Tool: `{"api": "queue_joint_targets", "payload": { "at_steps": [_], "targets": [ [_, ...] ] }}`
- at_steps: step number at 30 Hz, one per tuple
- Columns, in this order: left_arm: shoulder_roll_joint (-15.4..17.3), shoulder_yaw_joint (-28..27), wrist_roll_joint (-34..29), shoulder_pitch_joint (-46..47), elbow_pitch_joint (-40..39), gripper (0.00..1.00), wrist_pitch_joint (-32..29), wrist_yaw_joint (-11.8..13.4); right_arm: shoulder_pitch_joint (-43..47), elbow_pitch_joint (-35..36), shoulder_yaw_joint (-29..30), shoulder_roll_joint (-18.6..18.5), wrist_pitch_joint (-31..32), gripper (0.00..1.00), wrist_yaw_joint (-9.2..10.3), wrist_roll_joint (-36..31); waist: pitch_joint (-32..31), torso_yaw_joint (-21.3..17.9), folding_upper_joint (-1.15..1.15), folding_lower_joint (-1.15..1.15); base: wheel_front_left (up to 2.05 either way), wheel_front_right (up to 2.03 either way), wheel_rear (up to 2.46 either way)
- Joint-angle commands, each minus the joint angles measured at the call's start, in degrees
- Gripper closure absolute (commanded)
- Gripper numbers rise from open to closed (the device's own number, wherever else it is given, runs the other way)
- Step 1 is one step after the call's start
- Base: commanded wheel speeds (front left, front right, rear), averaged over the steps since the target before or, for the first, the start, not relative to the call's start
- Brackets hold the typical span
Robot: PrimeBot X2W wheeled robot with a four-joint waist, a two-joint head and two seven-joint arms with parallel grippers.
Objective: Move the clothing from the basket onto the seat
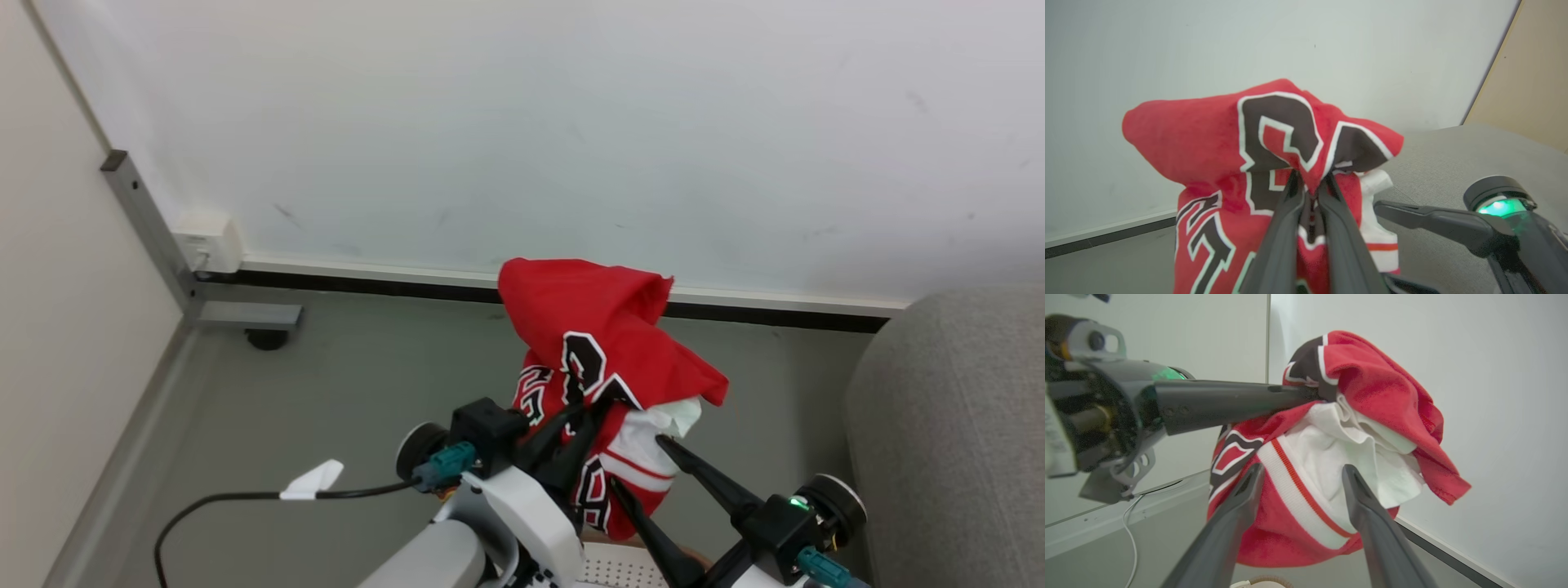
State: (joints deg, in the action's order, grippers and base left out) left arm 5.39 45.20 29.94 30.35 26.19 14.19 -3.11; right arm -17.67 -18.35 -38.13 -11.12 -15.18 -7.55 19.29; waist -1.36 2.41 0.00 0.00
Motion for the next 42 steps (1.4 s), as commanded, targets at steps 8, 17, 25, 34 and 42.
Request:
{"api": "queue_joint_targets", "payload": {
  "at_steps": [8,17,25,34,42],
  "targets": [
    [-1.58,3.11,0.71,-0.42,-0.08,1.00,-0.38,-1.01,-2.54,-6.54,-3.86,-0.17,0.04,0.00,0.12,1.57,-0.85,3.68,0.00,0.00,0.00,0.00,0.00],
    [-2.19,6.43,1.44,-0.53,-0.96,1.00,-0.71,-1.47,-5.61,-12.87,-6.31,1.98,0.04,0.00,0.12,5.63,-0.78,5.48,0.00,0.00,0.00,0.00,0.00],
    [-2.37,7.90,2.32,-0.32,-0.84,1.00,-0.51,-1.04,-6.86,-13.10,-6.68,2.55,0.04,1.00,0.12,8.34,-0.62,6.69,0.00,0.00,0.00,0.00,0.00],
    [-1.77,6.19,3.26,0.43,0.39,1.00,0.03,-0.07,-3.98,-10.23,-5.29,1.47,0.03,1.00,0.12,9.85,-0.60,5.47,0.00,0.00,0.00,0.00,0.00],
    [-1.37,5.48,3.10,0.32,-0.14,0.00,0.39,0.93,-2.93,-7.51,-2.32,1.17,0.02,1.00,0.12,8.93,0.15,3.27,0.00,0.00,0.00,0.00,0.00]
  ]
}}
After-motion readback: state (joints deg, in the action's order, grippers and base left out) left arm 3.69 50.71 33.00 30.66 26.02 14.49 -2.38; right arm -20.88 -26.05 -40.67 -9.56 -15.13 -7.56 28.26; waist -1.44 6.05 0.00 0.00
